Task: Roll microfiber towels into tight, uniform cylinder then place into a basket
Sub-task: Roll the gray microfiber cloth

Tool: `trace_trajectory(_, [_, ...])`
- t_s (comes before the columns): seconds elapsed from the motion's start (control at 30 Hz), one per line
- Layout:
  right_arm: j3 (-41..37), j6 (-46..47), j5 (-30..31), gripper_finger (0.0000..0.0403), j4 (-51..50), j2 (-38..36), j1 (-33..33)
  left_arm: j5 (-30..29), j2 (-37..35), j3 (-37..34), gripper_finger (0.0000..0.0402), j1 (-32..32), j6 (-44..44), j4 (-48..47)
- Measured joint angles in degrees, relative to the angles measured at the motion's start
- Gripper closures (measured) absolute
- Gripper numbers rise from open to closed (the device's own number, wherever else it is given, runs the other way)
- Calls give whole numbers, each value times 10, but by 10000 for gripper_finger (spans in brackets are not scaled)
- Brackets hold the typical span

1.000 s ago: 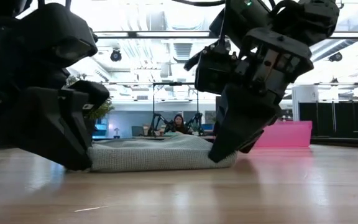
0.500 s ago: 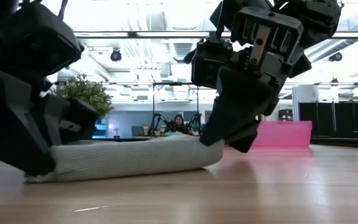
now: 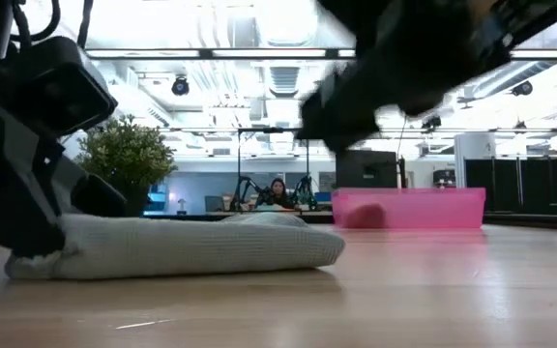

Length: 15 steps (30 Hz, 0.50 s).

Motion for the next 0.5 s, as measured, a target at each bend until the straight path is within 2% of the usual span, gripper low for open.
trace_trajectory(0.2, [1, -202, 201, 236, 4, -25, 74, -23, -1, -2, 400, 1, -57, 7])
trace_trajectory(0.37, [1, -271, 368, 236, 23, 15, 122, -37, -1, -3, 400, 1, -81, 22])
trace_trajectory(0.5, [1, -315, 400, 236, 54, 56, 127, -37, -1, -3, 400, 0, -98, 53])
